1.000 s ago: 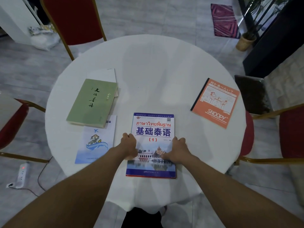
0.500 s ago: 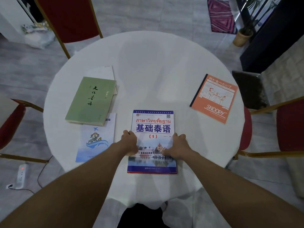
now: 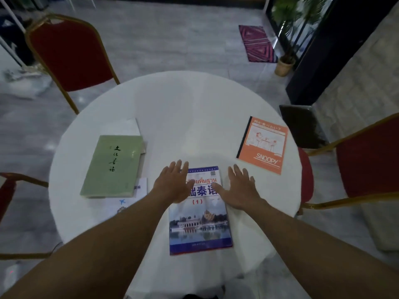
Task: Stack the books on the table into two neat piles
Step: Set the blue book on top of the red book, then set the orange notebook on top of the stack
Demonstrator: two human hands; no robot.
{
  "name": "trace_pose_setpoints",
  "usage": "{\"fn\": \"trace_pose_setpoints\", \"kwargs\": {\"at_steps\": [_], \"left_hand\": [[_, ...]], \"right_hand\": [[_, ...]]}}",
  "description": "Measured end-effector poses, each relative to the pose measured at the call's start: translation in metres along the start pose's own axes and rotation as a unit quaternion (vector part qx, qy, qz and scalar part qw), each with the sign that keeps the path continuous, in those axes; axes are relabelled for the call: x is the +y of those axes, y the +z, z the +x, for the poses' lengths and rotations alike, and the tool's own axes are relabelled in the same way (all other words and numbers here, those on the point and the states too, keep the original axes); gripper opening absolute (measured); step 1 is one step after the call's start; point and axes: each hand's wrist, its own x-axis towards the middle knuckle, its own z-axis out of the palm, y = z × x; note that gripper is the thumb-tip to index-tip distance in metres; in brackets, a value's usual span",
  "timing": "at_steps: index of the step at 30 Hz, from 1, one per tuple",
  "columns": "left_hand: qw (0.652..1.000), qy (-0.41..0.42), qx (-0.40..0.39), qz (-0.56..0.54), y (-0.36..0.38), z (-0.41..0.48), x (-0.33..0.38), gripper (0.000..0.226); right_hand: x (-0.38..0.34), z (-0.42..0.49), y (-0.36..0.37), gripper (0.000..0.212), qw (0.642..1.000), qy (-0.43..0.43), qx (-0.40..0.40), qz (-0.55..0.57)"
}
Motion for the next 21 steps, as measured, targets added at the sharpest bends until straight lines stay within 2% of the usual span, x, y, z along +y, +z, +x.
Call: {"fn": "trace_pose_setpoints", "kwargs": {"at_steps": [9, 15, 21], "left_hand": [[0.996, 0.078, 0.008, 0.034, -0.056, 0.042, 0.038, 0.068], [0.996, 0.082, 0.009, 0.024, -0.064, 0.077, 0.074, 0.069], [0.998, 0.062, -0.023, 0.006, -0.057, 0.127, 0.117, 0.070]], "right_hand": [[0.021, 0.010, -0.047, 0.099, 0.994, 0.056, 0.085, 0.046], [0.055, 0.025, -0.068, 0.098, 0.990, 0.072, 0.096, 0.078], [0.096, 0.052, -0.087, 0.085, 0.980, 0.100, 0.092, 0.145]]}}
